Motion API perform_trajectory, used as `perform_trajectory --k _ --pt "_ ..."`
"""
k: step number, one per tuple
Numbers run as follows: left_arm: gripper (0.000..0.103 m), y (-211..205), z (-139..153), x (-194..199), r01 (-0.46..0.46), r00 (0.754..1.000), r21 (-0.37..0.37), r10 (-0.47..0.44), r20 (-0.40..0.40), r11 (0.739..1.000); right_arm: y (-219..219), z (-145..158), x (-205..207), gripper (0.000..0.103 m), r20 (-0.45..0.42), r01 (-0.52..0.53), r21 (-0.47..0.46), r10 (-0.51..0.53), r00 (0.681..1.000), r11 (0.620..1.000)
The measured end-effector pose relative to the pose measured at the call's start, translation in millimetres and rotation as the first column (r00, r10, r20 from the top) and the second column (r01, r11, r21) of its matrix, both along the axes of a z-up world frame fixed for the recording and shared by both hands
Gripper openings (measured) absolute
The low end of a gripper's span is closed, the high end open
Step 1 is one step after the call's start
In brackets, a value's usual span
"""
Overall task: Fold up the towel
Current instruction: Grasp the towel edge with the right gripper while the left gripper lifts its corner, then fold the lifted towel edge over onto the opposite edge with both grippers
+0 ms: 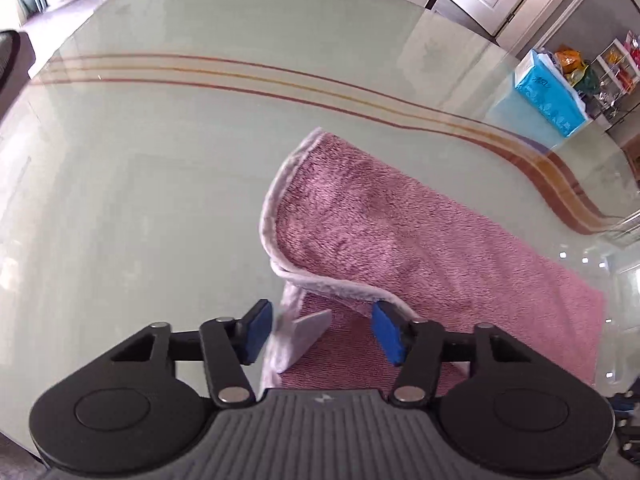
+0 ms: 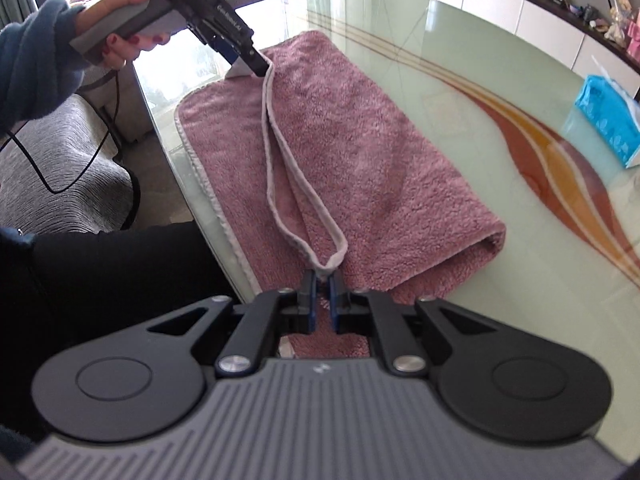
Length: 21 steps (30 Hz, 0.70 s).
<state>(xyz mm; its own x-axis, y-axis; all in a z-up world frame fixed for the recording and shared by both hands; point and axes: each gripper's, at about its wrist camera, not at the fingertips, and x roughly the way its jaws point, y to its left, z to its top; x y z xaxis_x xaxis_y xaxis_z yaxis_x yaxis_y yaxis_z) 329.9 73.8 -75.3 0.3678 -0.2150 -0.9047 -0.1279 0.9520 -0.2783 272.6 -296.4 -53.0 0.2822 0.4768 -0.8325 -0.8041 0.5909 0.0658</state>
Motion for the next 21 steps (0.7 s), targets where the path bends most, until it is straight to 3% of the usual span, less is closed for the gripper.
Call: perform_trajectory --k 3,7,8,9,12,13,16,21 --pt "0.056 3.9 -0.5 0.7 -0.018 1.000 -0.024 0.018 0.009 1.000 0.4 -1.6 -0.2 0.007 -0.003 -0.003 -0.010 0.003 1.000 1.000" --pt "0.062 -13.3 1.5 -4.4 0.122 0.989 0.127 -0.132 0.069 0.984 1.2 -4.5 0.5 0.008 -0.015 -0.002 -0.013 0.002 1.000 1.000" --pt "0.062 -20.3 1.8 -6.7 0.165 0.980 0.188 -0.183 0.084 0.968 0.6 -4.7 0.6 0.008 -0.019 -0.001 -0.012 0.001 1.000 1.000" --pt "0.062 -30.2 1.3 -10.4 0.220 0.962 0.279 -0.256 0.097 0.935 0.5 -5.1 0.6 0.008 -0.022 0.000 -0.012 0.000 1.000 1.000" --pt "0.062 -51.1 -3.0 -22.8 0.343 0.891 0.483 -0.441 0.103 0.806 0.0 -5.9 0.9 0.008 -0.031 0.006 -0.012 -0.006 0.999 1.000" --pt "0.062 -54.9 -3.9 -25.1 0.365 0.872 0.516 -0.479 0.103 0.775 -0.3 -6.1 1.0 0.008 -0.034 0.009 -0.012 -0.009 0.999 1.000" --pt "0.062 -59.6 -4.1 -25.4 0.401 0.829 0.554 -0.546 0.119 0.729 -1.9 -7.0 2.4 0.008 -0.046 0.018 -0.011 -0.018 0.999 1.000" --pt "0.043 -55.7 -3.5 -13.7 0.469 0.776 0.523 -0.615 0.142 0.712 -2.9 -7.2 3.5 0.008 -0.061 0.030 -0.010 -0.030 0.998 1.000"
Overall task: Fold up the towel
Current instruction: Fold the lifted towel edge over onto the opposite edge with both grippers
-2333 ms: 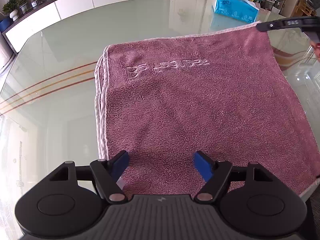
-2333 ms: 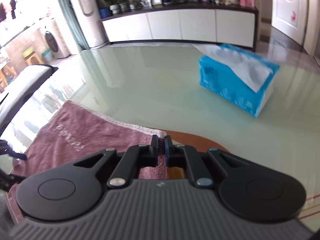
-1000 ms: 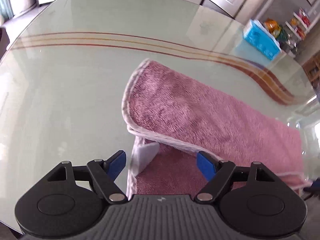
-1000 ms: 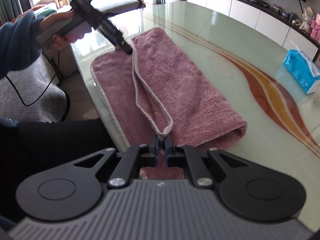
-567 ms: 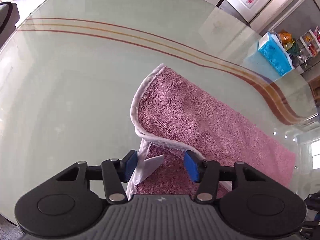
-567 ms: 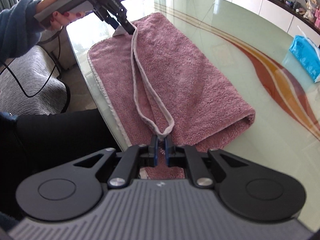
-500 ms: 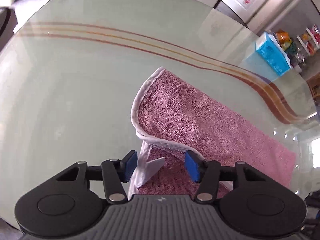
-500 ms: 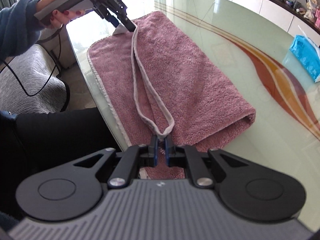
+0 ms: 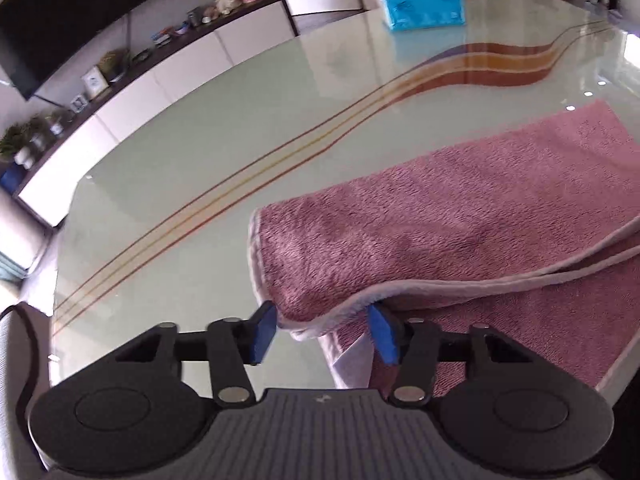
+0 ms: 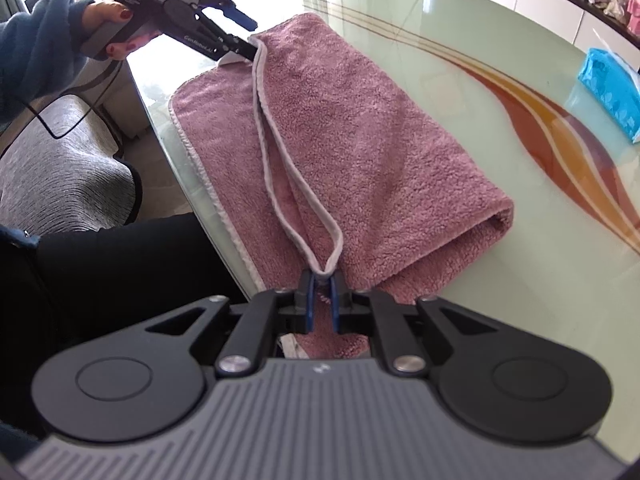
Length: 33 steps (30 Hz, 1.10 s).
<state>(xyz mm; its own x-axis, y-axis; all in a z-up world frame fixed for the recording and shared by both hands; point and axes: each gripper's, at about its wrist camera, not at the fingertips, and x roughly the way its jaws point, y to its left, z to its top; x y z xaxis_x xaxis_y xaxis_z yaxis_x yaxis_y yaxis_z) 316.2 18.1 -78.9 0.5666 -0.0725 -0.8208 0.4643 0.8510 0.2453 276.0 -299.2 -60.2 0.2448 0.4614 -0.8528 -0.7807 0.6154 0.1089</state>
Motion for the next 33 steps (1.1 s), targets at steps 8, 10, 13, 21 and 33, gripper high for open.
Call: perform_trajectory --k 8,10,13,21,33 --pt "0.034 -4.6 -7.2 -2.7 0.131 0.991 0.028 -0.131 -0.004 0.991 0.2 0.5 2.0 0.009 0.002 0.005 -0.006 -0.004 1.000 1.000" --pt "0.033 -2.6 -6.6 -2.8 0.138 0.990 0.023 -0.138 -0.009 0.990 1.5 2.5 2.2 0.009 0.014 0.001 -0.007 -0.001 1.000 1.000" --pt "0.022 -2.2 -6.7 -4.2 0.151 0.988 0.016 -0.150 -0.016 0.988 4.1 6.7 2.1 0.013 0.034 -0.010 -0.003 0.010 0.999 1.000" --pt "0.013 -3.9 -7.0 -11.8 0.190 0.982 0.036 -0.190 -0.013 0.981 13.1 2.6 6.5 0.020 0.044 -0.046 -0.036 0.047 0.998 0.998" --pt "0.011 -0.7 13.5 -19.6 0.203 0.979 0.025 -0.202 -0.015 0.979 -5.8 33.1 12.8 0.009 0.099 0.004 0.021 -0.006 0.995 1.000"
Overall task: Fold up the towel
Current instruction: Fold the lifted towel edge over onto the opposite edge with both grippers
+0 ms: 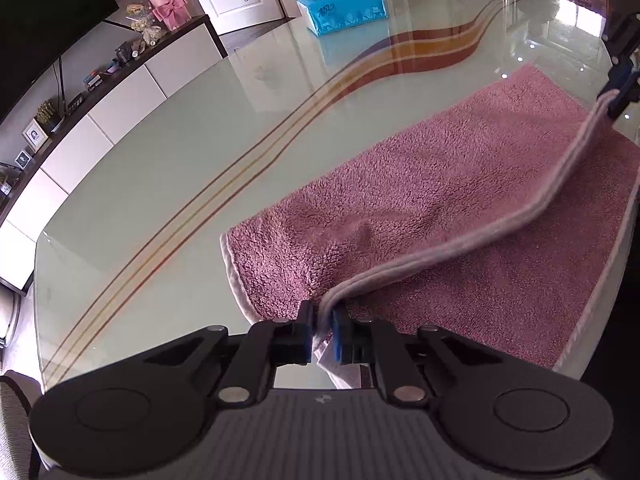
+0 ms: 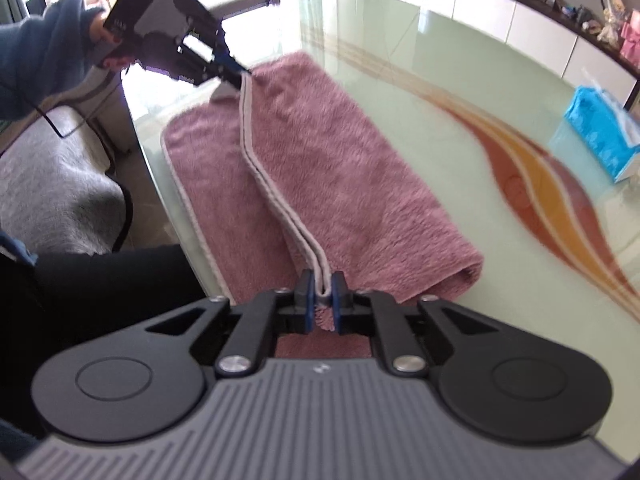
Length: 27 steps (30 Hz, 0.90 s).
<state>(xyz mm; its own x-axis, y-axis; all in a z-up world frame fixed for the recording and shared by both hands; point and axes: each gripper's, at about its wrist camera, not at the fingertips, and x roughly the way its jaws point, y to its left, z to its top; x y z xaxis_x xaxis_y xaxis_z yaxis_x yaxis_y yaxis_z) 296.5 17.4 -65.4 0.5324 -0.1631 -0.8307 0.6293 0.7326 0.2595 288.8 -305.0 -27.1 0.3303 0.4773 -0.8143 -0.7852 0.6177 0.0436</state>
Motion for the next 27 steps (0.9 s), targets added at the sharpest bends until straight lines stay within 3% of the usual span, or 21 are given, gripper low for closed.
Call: perform_trajectory --k 5,10,19,25,27 --pt "0.011 -6.2 26.6 -22.1 0.046 0.999 0.017 -0.046 0.014 0.999 -14.1 21.2 -2.2 0.009 0.042 0.002 0.011 -0.002 0.999 1.000" --pt "0.011 -17.1 34.7 -51.6 0.106 0.994 0.059 -0.105 -0.004 0.993 -21.4 31.6 -11.9 0.009 0.056 -0.020 0.007 0.020 0.998 1.000" --pt "0.011 -32.6 8.6 -93.3 0.129 0.990 0.105 -0.122 -0.073 0.986 -14.2 0.0 -34.5 0.009 -0.004 -0.067 -0.075 0.067 0.998 0.995" --pt "0.013 -29.8 -7.9 -90.5 0.109 0.990 0.106 -0.099 -0.100 0.988 -7.3 -19.1 -39.8 0.009 -0.019 -0.088 -0.142 0.087 0.996 0.986" --pt "0.018 -28.2 -8.8 -86.7 0.103 0.990 0.100 -0.093 -0.102 0.990 -6.1 -22.4 -40.0 0.009 -0.021 -0.086 -0.147 0.084 0.996 0.985"
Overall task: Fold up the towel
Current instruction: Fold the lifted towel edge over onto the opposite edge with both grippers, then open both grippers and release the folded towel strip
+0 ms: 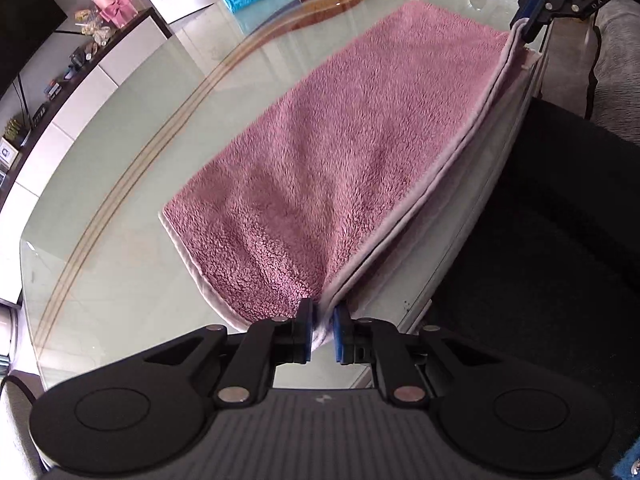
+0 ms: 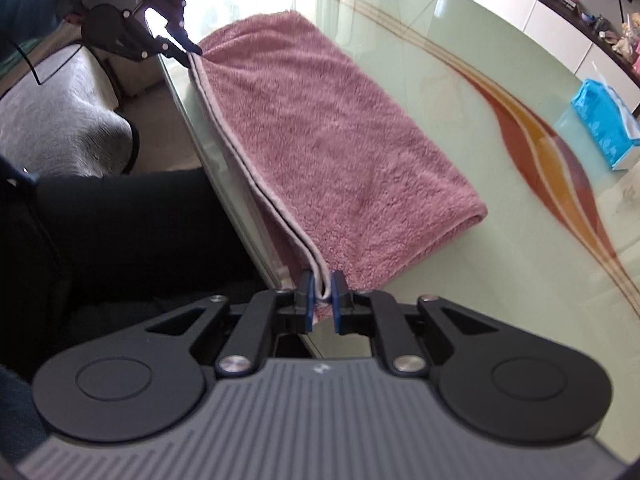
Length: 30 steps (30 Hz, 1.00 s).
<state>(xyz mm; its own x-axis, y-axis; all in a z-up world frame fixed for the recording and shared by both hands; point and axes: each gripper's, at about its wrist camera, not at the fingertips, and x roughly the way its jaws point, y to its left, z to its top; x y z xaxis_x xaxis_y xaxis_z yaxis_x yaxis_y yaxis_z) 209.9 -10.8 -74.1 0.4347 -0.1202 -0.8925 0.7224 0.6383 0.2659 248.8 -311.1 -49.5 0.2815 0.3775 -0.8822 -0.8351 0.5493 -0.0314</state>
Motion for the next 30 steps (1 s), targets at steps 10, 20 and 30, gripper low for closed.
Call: perform_trajectory --k 10,20,30 --pt "0.030 30.3 30.6 2.5 -0.111 0.994 -0.120 0.113 0.005 0.987 -17.5 28.8 1.6 0.036 -0.010 0.097 0.198 -0.097 0.995 0.975" --pt "0.060 -10.8 19.1 62.8 -0.206 0.970 -0.309 0.236 0.062 0.928 16.9 -3.8 52.2 0.032 0.061 0.399 0.163 -0.413 0.909 0.902" --pt "0.066 -8.1 -10.4 90.6 -0.327 0.940 -0.323 0.341 -0.012 0.888 5.0 -30.2 91.9 0.030 0.028 0.518 0.148 -0.527 0.849 0.842"
